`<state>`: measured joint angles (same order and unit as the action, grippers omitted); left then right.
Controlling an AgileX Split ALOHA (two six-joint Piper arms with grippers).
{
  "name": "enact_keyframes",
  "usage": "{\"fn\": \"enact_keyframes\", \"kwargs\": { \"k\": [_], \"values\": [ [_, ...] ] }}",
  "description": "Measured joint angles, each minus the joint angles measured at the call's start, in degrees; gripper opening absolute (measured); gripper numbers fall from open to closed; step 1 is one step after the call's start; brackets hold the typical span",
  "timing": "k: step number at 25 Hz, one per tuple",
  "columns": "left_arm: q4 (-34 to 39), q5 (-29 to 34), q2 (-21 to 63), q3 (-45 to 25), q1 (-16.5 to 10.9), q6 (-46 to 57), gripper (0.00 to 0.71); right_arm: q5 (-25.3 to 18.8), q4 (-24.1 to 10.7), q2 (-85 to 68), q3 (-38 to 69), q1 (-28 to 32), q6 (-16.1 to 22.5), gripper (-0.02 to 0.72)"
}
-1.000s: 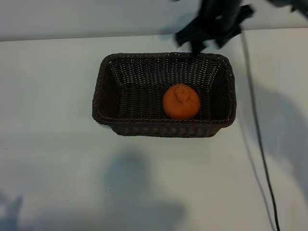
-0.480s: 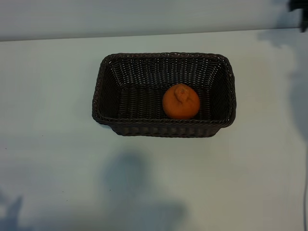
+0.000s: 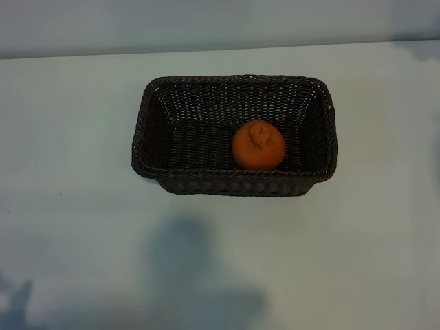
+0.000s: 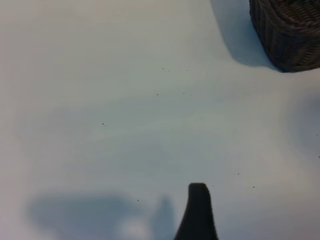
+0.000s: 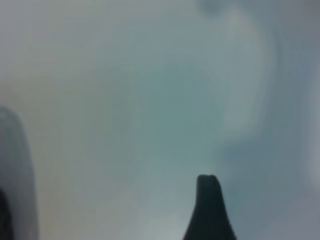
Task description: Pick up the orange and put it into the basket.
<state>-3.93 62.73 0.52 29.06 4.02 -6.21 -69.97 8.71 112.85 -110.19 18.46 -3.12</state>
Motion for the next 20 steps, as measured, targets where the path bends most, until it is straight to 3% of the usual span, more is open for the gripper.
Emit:
{"fn": "enact_keyframes", "kwargs": {
  "k": [20],
  "values": [
    [0.0,0.0,0.0,0.0,0.0,0.0,0.593,-0.4,-0.5,-65.9,28.3,0.0,-1.5,0.498]
  ]
}}
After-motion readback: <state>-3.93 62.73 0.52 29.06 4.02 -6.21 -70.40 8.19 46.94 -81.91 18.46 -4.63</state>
